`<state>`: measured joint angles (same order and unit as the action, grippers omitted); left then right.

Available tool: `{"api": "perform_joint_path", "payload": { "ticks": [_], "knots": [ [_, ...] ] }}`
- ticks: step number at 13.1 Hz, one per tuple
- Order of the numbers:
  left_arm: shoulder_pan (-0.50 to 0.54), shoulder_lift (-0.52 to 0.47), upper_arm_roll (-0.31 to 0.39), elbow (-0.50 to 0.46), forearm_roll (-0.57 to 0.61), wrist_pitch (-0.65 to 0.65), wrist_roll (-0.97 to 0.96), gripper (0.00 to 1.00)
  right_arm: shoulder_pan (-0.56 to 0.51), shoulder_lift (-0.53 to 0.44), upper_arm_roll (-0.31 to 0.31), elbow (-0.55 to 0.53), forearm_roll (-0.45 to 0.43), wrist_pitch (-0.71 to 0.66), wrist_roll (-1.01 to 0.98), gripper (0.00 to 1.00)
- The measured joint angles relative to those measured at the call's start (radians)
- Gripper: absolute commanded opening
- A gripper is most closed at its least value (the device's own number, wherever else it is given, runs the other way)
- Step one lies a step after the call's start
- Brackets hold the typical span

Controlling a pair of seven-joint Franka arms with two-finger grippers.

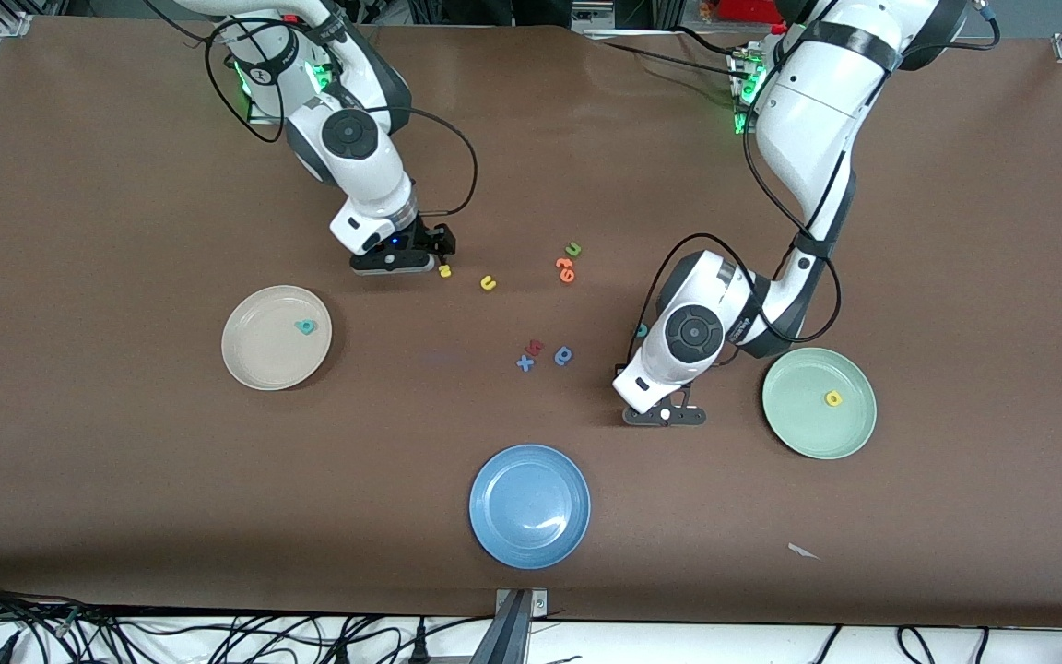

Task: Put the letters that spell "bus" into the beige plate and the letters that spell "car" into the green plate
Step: 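Place the teal stick letter on the green plate with the left gripper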

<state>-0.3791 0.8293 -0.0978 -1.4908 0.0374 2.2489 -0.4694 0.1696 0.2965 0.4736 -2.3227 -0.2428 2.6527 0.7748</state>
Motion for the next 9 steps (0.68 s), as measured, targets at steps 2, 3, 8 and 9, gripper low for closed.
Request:
{"api": "perform_joint_path", "payload": {
  "ticks": [2,3,8,9],
  "knots": [
    [0.0,0.0,0.0,0.0,0.0,0.0,0.0,0.0,0.016,0.028,-0.001,0.003,-0.025,0.028,0.014,1.0],
    [0.001,0.0,0.001,0.001,0.0,-0.003,0.002,0.0,0.021,0.044,-0.001,0.006,-0.062,0.039,0.035,1.0],
    [0.11,-0.037,0.022,0.028,0.001,-0.127,0.186,0.0,0.033,0.111,-0.015,0.02,-0.256,0.066,0.164,0.99],
    [0.146,-0.054,0.022,0.029,0.001,-0.156,0.245,0.0,0.039,0.122,-0.02,0.028,-0.281,0.067,0.186,0.98]
  ]
}}
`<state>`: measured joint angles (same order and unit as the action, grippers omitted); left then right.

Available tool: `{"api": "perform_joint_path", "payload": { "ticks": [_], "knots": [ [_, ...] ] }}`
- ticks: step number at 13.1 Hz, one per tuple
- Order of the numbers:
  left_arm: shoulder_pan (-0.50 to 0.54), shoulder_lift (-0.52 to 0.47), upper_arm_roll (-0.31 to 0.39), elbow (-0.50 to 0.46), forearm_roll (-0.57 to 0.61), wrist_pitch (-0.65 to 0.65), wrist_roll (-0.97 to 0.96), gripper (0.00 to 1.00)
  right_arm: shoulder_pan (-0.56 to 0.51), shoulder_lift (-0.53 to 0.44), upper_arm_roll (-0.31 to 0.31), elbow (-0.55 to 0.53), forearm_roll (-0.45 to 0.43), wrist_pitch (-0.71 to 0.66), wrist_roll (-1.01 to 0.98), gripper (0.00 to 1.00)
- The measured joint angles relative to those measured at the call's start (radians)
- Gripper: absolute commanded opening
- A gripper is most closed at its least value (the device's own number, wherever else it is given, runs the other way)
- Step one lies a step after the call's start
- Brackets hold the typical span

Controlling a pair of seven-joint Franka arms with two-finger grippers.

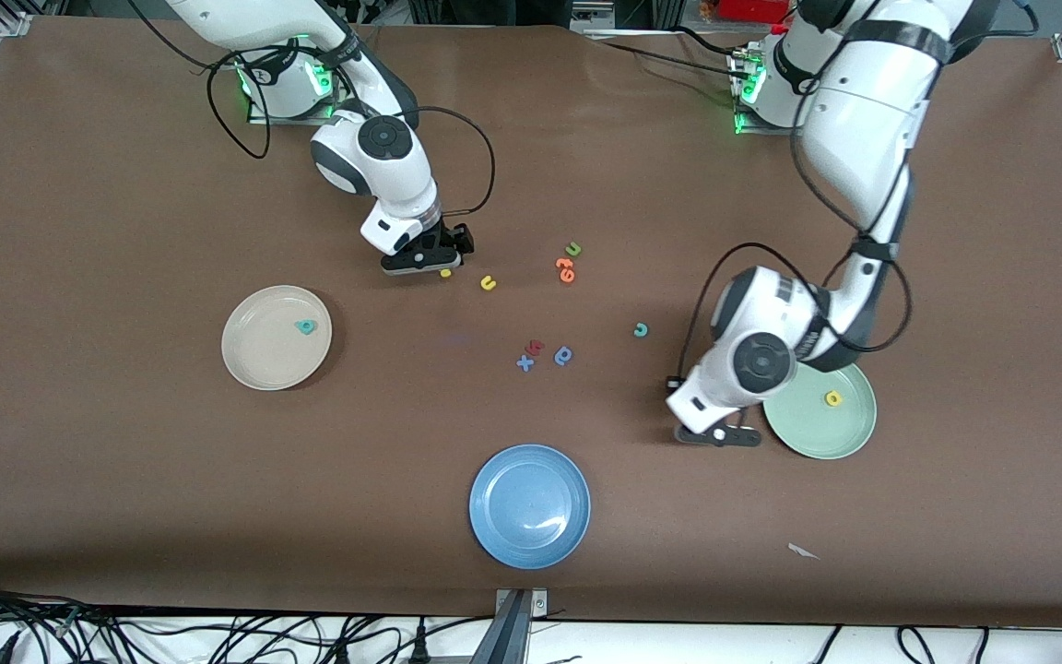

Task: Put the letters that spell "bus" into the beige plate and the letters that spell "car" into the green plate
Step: 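Place the teal stick letter on the green plate with the left gripper, then grasp the yellow 2 with the right gripper while the left gripper descends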

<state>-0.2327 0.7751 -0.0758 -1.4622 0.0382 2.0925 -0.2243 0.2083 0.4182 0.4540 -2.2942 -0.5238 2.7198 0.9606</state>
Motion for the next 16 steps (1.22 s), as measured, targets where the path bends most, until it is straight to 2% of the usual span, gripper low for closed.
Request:
{"api": "perform_joint_path", "payload": {
  "ticks": [4,5,7,9,10,13,16],
  "knots": [
    [0.129,-0.047,0.002,-0.003,0.006,-0.079,0.236,0.0,0.013,0.021,-0.007,0.017,-0.025,0.0,0.023,0.93],
    [0.151,-0.046,0.003,-0.006,0.033,-0.08,0.278,0.09,0.015,0.022,-0.008,0.017,-0.028,0.0,0.023,0.9],
    [0.179,-0.045,0.004,-0.014,0.13,-0.081,0.317,1.0,0.016,0.025,-0.01,0.017,-0.037,0.0,0.024,0.89],
    [0.182,-0.043,0.001,-0.02,0.163,-0.081,0.344,1.0,0.016,0.032,-0.013,0.018,-0.039,0.004,0.024,0.88],
    [0.179,-0.043,-0.005,-0.019,0.152,-0.081,0.333,1.0,0.016,0.035,-0.015,0.018,-0.039,0.011,0.024,0.83],
    [0.156,-0.043,-0.023,-0.019,0.031,-0.077,0.218,1.0,0.017,0.038,-0.018,0.018,-0.041,0.017,0.024,0.78],
    [0.107,-0.048,-0.068,-0.047,0.003,-0.028,0.049,1.0,0.017,0.042,-0.018,0.018,-0.042,0.022,0.024,0.69]
  ]
}}
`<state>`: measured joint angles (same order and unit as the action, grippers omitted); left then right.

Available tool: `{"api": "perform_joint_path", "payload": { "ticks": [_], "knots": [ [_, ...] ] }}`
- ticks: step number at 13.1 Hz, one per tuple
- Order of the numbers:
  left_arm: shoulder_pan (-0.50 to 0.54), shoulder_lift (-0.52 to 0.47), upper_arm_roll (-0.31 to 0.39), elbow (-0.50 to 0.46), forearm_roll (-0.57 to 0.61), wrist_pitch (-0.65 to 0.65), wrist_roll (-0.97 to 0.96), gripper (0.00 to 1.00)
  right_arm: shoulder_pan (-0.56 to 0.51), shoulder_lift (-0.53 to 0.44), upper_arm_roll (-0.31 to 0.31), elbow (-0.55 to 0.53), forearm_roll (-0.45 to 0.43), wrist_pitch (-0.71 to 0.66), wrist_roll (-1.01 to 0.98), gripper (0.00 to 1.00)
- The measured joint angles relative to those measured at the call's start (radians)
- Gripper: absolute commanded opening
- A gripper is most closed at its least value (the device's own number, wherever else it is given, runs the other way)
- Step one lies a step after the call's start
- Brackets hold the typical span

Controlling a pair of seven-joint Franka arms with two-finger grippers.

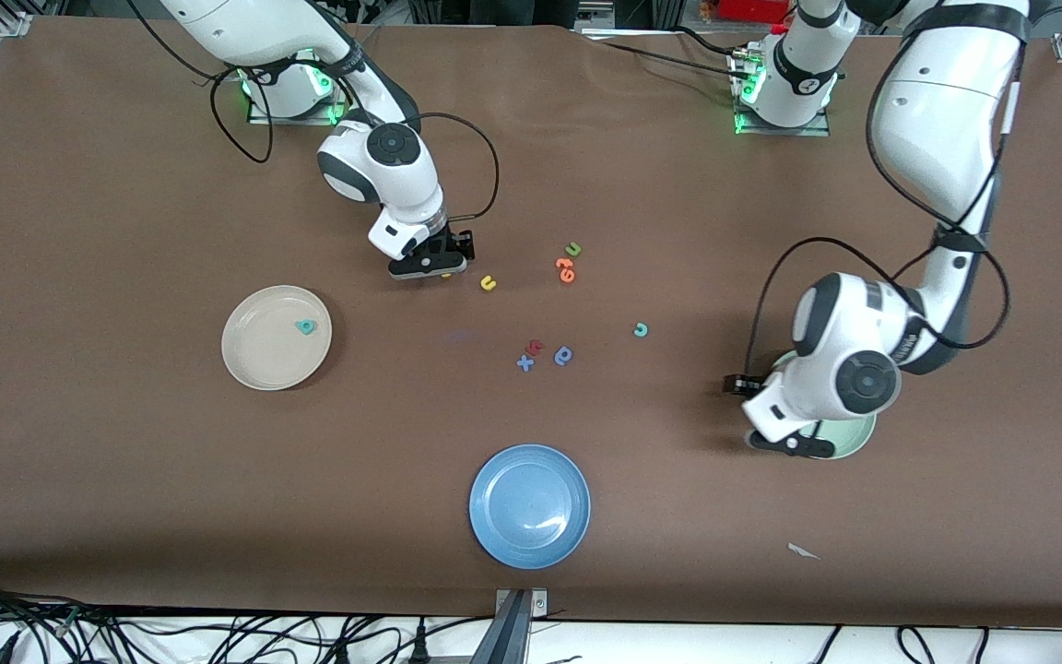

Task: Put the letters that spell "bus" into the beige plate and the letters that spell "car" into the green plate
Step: 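Grasp the yellow 2 with the right gripper while the left gripper descends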

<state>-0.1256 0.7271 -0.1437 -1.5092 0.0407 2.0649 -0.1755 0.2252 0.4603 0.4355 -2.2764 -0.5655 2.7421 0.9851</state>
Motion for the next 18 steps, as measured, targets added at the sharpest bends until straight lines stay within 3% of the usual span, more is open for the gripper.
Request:
{"api": "perform_joint_path", "payload": {
  "ticks": [3,6,9,11,14,18],
  "knots": [
    [-0.026,-0.04,-0.069,-0.146,0.0,0.179,-0.171,1.0,0.0,0.005,0.0,0.0,0.0,0.002,0.0,0.61],
    [-0.055,-0.096,-0.096,-0.282,0.0,0.269,-0.295,1.0,0.0,0.006,0.0,0.001,0.0,0.003,0.004,0.52],
    [-0.102,-0.141,-0.098,-0.368,0.002,0.321,-0.385,0.96,0.0,0.008,0.0,0.001,-0.001,0.003,0.011,0.34],
    [-0.135,-0.155,-0.098,-0.406,0.009,0.361,-0.447,0.94,0.0,0.008,-0.001,0.001,-0.001,0.003,0.016,0.2],
    [-0.164,-0.154,-0.097,-0.433,0.117,0.386,-0.585,0.86,0.001,0.006,-0.002,0.002,-0.001,0.003,0.019,0.09],
    [-0.177,-0.15,-0.097,-0.439,0.154,0.387,-0.645,0.73,0.0,-0.003,-0.015,0.015,-0.006,0.006,0.016,0.08]
  ]
}}
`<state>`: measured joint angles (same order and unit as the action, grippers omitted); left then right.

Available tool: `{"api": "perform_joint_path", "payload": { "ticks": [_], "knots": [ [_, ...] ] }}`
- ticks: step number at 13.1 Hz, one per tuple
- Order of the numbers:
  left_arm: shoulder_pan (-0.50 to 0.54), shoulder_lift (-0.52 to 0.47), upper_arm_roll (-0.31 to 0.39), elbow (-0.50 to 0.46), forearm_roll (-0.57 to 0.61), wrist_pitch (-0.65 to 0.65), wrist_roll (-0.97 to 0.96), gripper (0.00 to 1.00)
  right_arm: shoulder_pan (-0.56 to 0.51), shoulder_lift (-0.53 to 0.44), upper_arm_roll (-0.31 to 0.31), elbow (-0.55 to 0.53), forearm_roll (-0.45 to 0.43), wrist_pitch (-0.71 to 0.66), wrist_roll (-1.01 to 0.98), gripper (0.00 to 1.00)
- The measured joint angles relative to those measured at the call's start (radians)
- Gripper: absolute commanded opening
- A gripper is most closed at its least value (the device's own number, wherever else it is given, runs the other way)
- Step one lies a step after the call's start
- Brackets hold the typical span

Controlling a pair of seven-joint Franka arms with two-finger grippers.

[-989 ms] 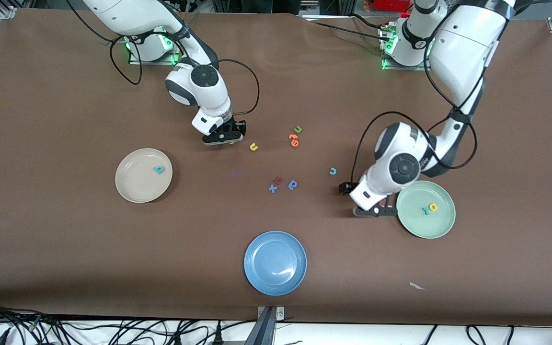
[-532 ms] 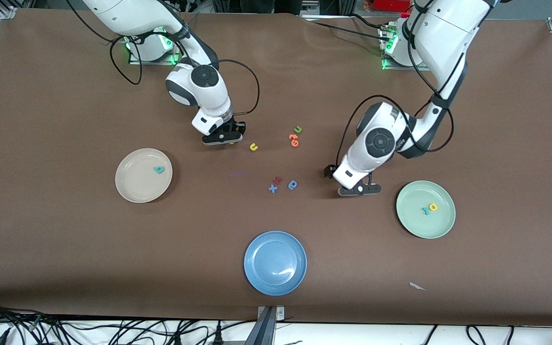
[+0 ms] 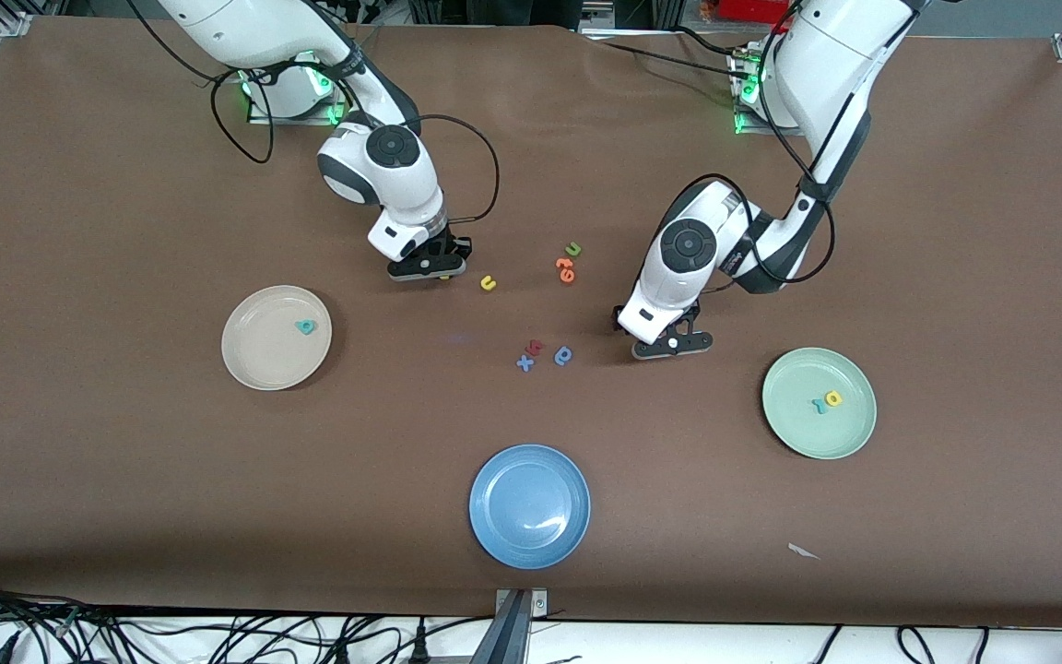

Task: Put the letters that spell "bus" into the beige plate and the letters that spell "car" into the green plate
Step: 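Grasp the yellow 2 with the right gripper while the left gripper descends, then drop the yellow 2 on the beige plate with the right gripper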

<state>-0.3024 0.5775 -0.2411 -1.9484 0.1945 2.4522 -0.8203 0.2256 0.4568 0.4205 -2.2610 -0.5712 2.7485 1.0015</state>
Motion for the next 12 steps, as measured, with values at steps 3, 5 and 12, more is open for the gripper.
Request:
{"api": "perform_joint_path", "payload": {
  "ticks": [3,5,12],
  "knots": [
    [-0.013,0.01,0.0,0.0,0.0,0.004,-0.028,0.67,-0.035,-0.063,-0.022,0.013,-0.003,-0.047,-0.085,0.09],
    [-0.02,0.014,0.0,0.001,0.0,0.006,-0.04,0.62,-0.115,-0.127,-0.026,0.015,-0.003,-0.107,-0.214,0.09],
    [-0.028,0.024,0.001,0.008,0.0,0.015,-0.059,0.37,-0.341,-0.164,-0.031,0.002,-0.003,-0.128,-0.543,0.21]
  ]
}}
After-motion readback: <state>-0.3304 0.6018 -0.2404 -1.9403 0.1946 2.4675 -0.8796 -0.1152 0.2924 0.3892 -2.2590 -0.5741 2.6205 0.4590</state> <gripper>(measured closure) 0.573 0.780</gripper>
